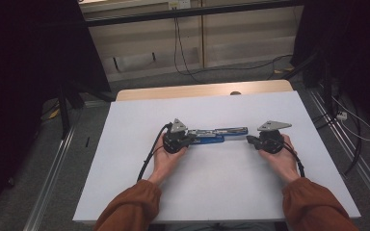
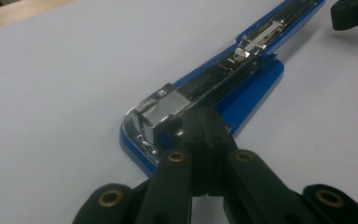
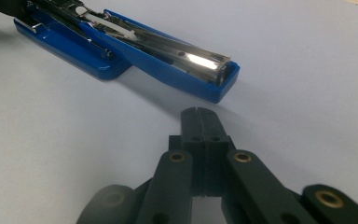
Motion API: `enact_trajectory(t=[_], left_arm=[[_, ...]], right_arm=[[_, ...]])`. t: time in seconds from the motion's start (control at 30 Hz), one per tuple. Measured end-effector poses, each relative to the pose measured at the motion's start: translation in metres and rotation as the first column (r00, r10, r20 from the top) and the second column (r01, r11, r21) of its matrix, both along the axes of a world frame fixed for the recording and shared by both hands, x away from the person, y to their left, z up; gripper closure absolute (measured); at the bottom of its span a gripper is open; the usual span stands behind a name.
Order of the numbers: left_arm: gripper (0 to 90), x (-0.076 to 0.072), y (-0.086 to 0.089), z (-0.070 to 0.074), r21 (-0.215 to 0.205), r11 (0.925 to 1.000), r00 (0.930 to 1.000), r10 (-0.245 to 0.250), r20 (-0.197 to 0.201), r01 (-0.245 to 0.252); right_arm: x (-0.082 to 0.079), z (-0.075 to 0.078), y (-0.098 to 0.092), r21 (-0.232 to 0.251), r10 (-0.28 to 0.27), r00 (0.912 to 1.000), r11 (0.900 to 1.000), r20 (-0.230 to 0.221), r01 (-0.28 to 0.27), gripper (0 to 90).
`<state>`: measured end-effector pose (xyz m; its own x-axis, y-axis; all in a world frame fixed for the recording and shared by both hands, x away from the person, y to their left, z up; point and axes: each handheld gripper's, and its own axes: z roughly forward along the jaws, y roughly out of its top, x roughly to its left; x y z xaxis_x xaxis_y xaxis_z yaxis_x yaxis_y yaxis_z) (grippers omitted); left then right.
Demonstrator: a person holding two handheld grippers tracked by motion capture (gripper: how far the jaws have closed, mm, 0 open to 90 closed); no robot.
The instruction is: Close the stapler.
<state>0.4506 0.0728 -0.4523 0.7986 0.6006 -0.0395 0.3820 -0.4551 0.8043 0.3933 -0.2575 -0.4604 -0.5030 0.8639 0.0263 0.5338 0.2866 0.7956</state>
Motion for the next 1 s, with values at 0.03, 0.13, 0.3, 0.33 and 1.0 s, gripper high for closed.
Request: enact_trajectory(t=[0.03,0.13,0.3,0.33,1.0], left_arm=[[90.0,0.0,0.0,0.0,0.002,1.0,1.0,-0.001,0.003,0.001],[90.0,0.001,0.002,0.0,0.004,1.0,1.0,-0.001,0.007,0.001],[90.0,0.001,0.001,0.0,-0.01,0.9999,0.9999,0.009,-0.01,-0.009],[90.0,0.001,0.002,0.0,-0.007,1.0,0.9999,0.005,-0.011,-0.005],[90.0,0.0,0.002,0.0,-0.003,1.0,1.0,0.004,-0.002,-0.004]], right_arm=[[0.001,0.0,0.0,0.001,0.001,1.0,1.0,0.002,-0.001,90.0],[0.002,0.0,0.001,-0.004,0.001,1.0,1.0,0.006,-0.001,90.0],[0.005,0.001,0.004,-0.028,0.016,0.9999,0.999,0.003,-0.016,90.0],[0.005,0.001,0.005,-0.031,0.016,0.9999,0.999,0.004,-0.016,90.0],[0.015,-0.001,0.009,-0.055,0.028,0.9978,0.998,-0.061,-0.031,90.0]])
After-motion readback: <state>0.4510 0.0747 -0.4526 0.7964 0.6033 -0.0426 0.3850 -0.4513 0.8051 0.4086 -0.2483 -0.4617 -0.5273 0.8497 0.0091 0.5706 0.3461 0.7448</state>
